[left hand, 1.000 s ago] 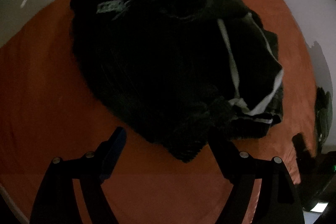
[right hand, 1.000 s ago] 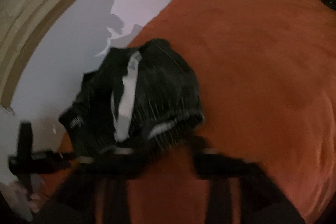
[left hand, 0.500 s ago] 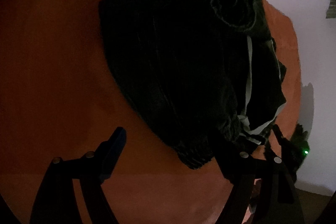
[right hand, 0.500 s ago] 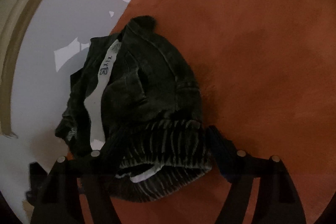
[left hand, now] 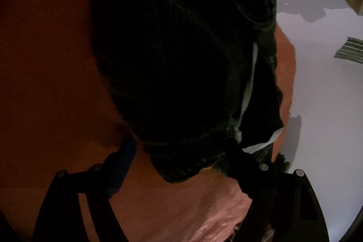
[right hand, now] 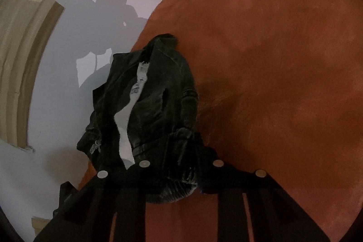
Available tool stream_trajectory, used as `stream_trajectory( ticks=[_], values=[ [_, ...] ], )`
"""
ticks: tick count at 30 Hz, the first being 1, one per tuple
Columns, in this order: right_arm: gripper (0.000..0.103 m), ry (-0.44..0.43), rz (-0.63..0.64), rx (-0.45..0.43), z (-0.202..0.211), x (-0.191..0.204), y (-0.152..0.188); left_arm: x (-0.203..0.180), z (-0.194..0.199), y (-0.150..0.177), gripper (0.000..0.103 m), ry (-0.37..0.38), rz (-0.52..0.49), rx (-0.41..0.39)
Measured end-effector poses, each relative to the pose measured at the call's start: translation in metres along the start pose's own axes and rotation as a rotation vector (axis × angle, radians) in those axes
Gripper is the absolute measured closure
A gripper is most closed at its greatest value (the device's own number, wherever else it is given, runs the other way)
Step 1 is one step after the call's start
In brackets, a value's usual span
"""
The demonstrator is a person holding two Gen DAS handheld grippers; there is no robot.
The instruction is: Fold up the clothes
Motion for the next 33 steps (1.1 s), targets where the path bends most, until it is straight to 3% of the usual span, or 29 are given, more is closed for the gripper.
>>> stream_trajectory(
  ticks=[7,9,12,23,26,33],
  values=[
    [0.085,0.085,0.069,0.036,0.016,0.014,0.0,-0.006,-0.003,-0.001,0.052,0.039,0.008,-0.105],
    [0.085,0.114,0.097,0.03,0.022,0.022,-0.002,-0.006,0.013,0.005,0.062,0.054,-0.012,-0.134],
    [0.086,0.149,0.12,0.004,0.032,0.038,-0.005,-0.006,0.034,0.015,0.068,0.123,-0.006,-0.138],
    [0.087,0.205,0.138,-0.052,0.1,0.079,0.003,-0.021,0.107,0.074,0.072,0.216,-0.109,-0.134],
    [0.087,0.21,0.113,-0.047,0.131,0.067,0.014,-0.022,0.118,0.097,0.072,0.213,-0.121,-0.13],
    [0.088,0.295,0.06,-0.073,0.205,0.003,0.051,-0.034,0.101,0.181,0.071,0.111,-0.208,-0.07]
  ],
)
Point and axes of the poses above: each gripper's, at about its wrist camera, not at the fingertips, and z roughly against the way its jaws point, x to its left, y to its underside, the point moved 7 cm from there along -z, roughly the way its jaws point, and after that the axes turned 2 degrees about z, right-handed, at the moved point
